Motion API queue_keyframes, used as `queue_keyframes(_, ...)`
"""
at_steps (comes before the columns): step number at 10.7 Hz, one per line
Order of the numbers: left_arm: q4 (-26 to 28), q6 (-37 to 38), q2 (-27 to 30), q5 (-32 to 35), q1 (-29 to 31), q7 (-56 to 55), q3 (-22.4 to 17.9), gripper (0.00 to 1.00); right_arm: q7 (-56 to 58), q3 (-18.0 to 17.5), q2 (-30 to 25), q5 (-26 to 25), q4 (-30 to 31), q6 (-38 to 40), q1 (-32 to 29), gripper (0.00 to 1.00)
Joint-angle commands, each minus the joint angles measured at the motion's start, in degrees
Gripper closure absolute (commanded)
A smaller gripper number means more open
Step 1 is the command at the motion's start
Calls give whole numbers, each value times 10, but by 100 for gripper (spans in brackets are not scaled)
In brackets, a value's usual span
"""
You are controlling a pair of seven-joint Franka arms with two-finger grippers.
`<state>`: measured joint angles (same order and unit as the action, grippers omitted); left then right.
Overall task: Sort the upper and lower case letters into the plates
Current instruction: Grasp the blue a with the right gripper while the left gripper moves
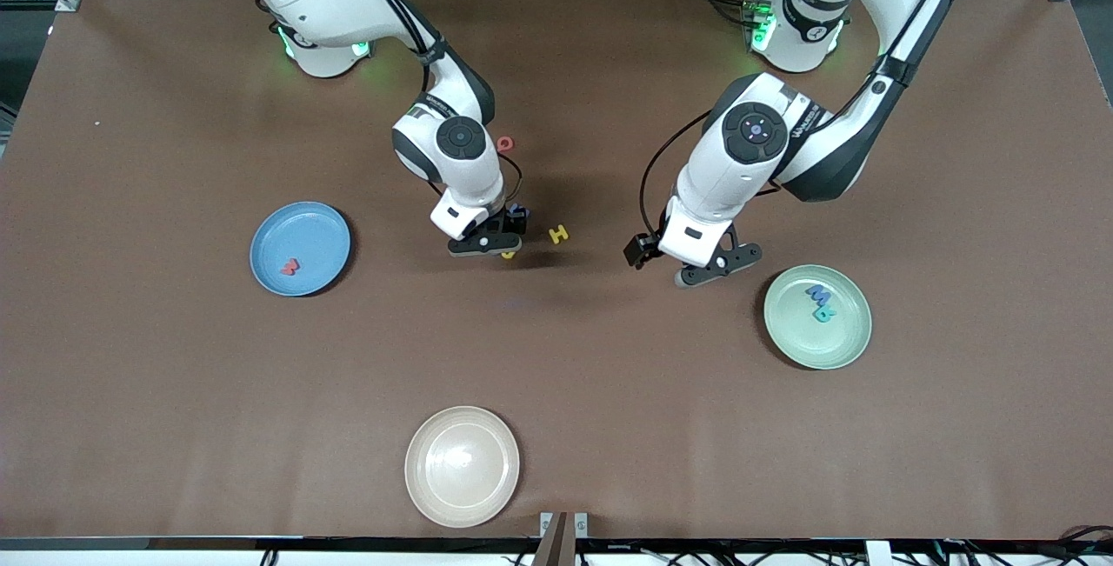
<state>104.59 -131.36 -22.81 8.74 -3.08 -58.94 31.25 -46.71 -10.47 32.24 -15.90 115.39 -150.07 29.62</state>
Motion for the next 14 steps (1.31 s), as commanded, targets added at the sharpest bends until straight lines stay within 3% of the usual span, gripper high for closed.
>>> queue_keyframes(1, 3, 7, 15, -14, -1, -11, -6, 0, -4, -7, 7, -16, -7, -2, -9, 30)
queue_keyframes(6, 4, 8, 13, -14, -9, -10, -9, 0, -2, -7, 9, -16, -7, -3, -11, 37)
queue_keyframes(11, 3, 7, -1, -15, -33, -13, -9, 0, 2, -7, 9, -17, -8, -3, -12, 65)
queue_keyframes(14, 3, 4, -7, -15, -40, -13, -9, 0, 15, -7, 8, -15, -9, -3, -14, 91)
